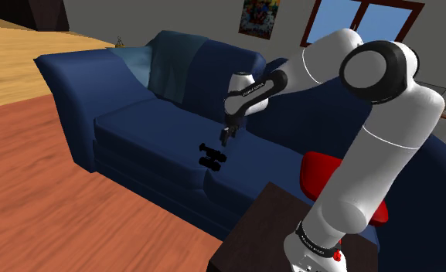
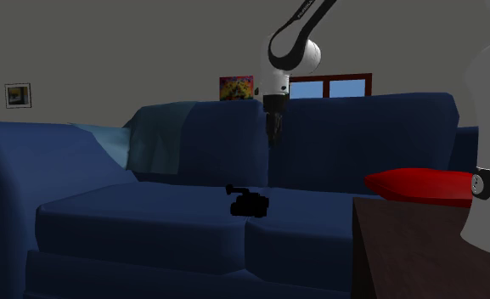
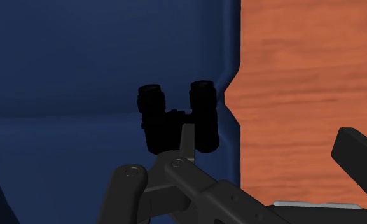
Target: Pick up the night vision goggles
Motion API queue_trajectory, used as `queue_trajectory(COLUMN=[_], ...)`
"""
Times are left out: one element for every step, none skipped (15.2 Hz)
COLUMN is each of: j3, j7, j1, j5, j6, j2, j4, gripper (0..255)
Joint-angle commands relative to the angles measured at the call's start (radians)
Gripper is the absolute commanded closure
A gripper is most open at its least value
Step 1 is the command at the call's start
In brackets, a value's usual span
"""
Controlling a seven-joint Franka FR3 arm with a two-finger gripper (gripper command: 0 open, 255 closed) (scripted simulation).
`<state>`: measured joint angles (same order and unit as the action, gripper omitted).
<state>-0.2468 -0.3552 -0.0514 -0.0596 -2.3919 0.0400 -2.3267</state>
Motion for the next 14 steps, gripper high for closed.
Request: queue_trajectory(j3=[-0.003, -0.001, 0.002, 0.007, 0.013, 0.02, 0.028, 0.037, 0.046, 0.055, 0.064, 0.073, 0.081, 0.09], j7=[-0.051, -0.075, -0.099, -0.122, -0.144, -0.166, -0.186, -0.204, -0.222, -0.238, -0.253, -0.266, -0.279, -0.29], j1=[-0.009, -0.016, -0.025, -0.034, -0.045, -0.056, -0.068, -0.08, -0.092, -0.105, -0.117, -0.129, -0.141, -0.153], j5=[0.04, 0.061, 0.081, 0.101, 0.12, 0.138, 0.155, 0.17, 0.184, 0.196, 0.207, 0.216, 0.224, 0.232], j6=[-0.041, -0.057, -0.072, -0.085, -0.097, -0.107, -0.115, -0.122, -0.128, -0.132, -0.135, -0.136, -0.136, -0.135], j2=[0.084, 0.125, 0.165, 0.205, 0.245, 0.285, 0.325, 0.364, 0.404, 0.443, 0.482, 0.522, 0.561, 0.601], j4=[0.048, 0.073, 0.1, 0.128, 0.157, 0.188, 0.22, 0.254, 0.289, 0.326, 0.364, 0.403, 0.444, 0.487], gripper=[0, 0, 0, 0, 0, 0, 0, 0, 0, 0, 0, 0, 0, 0])
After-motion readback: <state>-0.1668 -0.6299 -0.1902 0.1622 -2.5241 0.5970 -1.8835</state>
